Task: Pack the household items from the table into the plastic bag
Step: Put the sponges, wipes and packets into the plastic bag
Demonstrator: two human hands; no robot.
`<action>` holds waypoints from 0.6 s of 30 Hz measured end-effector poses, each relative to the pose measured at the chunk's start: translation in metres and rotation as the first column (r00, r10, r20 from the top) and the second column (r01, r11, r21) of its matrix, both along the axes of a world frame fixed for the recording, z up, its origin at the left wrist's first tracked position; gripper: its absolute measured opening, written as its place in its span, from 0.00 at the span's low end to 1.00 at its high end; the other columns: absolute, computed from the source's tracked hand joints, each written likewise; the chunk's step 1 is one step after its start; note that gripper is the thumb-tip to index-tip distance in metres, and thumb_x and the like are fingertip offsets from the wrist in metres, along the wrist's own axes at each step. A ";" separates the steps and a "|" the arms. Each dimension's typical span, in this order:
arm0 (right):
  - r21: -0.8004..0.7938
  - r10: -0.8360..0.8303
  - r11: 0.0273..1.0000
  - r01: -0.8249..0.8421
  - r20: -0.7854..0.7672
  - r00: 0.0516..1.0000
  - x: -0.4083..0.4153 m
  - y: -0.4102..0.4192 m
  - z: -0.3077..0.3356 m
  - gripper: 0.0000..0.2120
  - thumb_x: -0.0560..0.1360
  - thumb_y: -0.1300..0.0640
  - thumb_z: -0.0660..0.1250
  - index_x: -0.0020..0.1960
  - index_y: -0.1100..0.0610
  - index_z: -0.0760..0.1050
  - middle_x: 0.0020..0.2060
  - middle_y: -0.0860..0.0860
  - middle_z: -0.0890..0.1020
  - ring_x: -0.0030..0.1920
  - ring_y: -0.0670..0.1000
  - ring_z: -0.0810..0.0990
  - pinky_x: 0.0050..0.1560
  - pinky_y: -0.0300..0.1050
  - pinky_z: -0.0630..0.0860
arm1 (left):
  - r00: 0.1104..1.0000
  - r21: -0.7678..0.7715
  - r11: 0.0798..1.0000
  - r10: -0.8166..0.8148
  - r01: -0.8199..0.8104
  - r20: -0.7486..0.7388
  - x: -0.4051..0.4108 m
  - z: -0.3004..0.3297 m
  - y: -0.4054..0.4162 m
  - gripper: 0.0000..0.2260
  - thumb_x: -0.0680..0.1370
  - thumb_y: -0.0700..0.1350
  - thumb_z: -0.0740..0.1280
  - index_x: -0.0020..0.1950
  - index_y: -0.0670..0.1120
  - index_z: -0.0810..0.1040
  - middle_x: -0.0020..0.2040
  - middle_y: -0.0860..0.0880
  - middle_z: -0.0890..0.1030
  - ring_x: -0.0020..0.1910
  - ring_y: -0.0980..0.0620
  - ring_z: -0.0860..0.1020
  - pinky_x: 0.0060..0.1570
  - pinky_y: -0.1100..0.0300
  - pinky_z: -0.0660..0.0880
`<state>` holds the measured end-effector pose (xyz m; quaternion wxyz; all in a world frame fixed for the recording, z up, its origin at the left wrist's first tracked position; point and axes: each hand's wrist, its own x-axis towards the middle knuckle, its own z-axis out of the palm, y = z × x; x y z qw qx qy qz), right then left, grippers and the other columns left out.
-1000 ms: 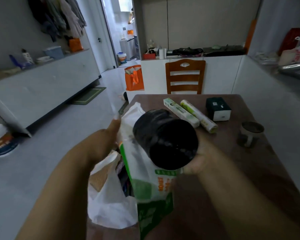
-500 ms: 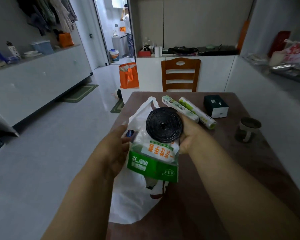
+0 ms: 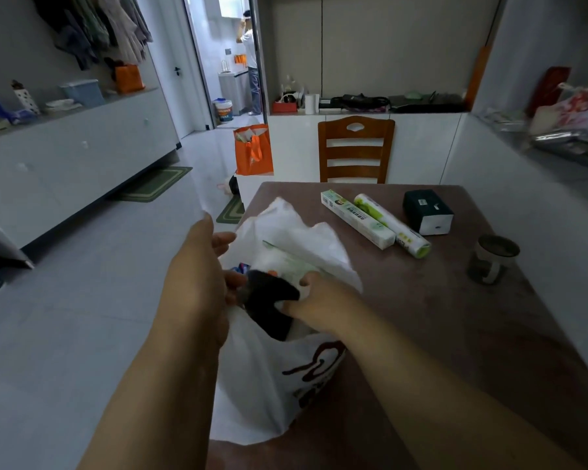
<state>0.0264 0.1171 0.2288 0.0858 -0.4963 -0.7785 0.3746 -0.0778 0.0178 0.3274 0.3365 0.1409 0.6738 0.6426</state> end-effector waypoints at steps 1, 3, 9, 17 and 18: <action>0.158 -0.050 0.986 0.050 -0.003 0.999 0.004 0.000 0.009 0.26 0.66 0.37 0.68 0.57 0.51 0.74 0.48 0.49 0.80 0.47 0.52 0.80 0.40 0.44 0.75 | 1.000 -0.006 1.000 0.009 -0.009 0.006 -0.002 0.000 0.001 0.24 0.78 0.61 0.53 0.54 0.46 0.80 0.50 0.51 0.78 0.33 0.50 0.72 0.30 0.58 0.68; 0.460 -0.224 0.847 0.267 -0.149 0.963 0.009 0.006 0.027 0.26 0.65 0.37 0.70 0.56 0.51 0.71 0.48 0.49 0.80 0.45 0.50 0.79 0.35 0.42 0.72 | 1.000 -0.017 1.000 0.018 -0.017 0.021 -0.005 -0.002 0.002 0.24 0.78 0.62 0.54 0.52 0.46 0.80 0.47 0.50 0.79 0.32 0.51 0.72 0.28 0.60 0.69; 0.555 0.143 0.813 -0.179 0.108 0.984 -0.005 0.045 0.033 0.44 0.61 0.35 0.73 0.71 0.43 0.59 0.72 0.53 0.60 0.73 0.60 0.54 0.68 0.60 0.57 | 1.000 0.004 1.000 -0.013 0.013 0.006 -0.010 -0.008 0.011 0.23 0.77 0.62 0.53 0.48 0.46 0.80 0.47 0.51 0.82 0.20 0.56 0.71 0.22 0.64 0.67; 0.651 0.249 0.585 -0.483 0.422 0.872 -0.042 0.069 0.017 0.17 0.70 0.51 0.68 0.58 0.54 0.76 0.60 0.55 0.75 0.63 0.58 0.69 0.64 0.54 0.62 | 1.000 0.006 1.000 -0.011 0.011 -0.010 -0.024 -0.002 0.028 0.26 0.77 0.64 0.52 0.49 0.46 0.80 0.46 0.48 0.84 0.20 0.55 0.70 0.26 0.63 0.67; 0.633 0.254 0.633 -0.446 0.374 0.892 -0.043 0.069 0.019 0.19 0.69 0.51 0.69 0.59 0.54 0.74 0.56 0.54 0.77 0.60 0.57 0.72 0.62 0.53 0.64 | 1.000 0.010 1.000 -0.016 0.016 -0.014 -0.025 0.000 0.032 0.27 0.76 0.65 0.52 0.48 0.46 0.81 0.44 0.47 0.84 0.18 0.56 0.71 0.26 0.63 0.67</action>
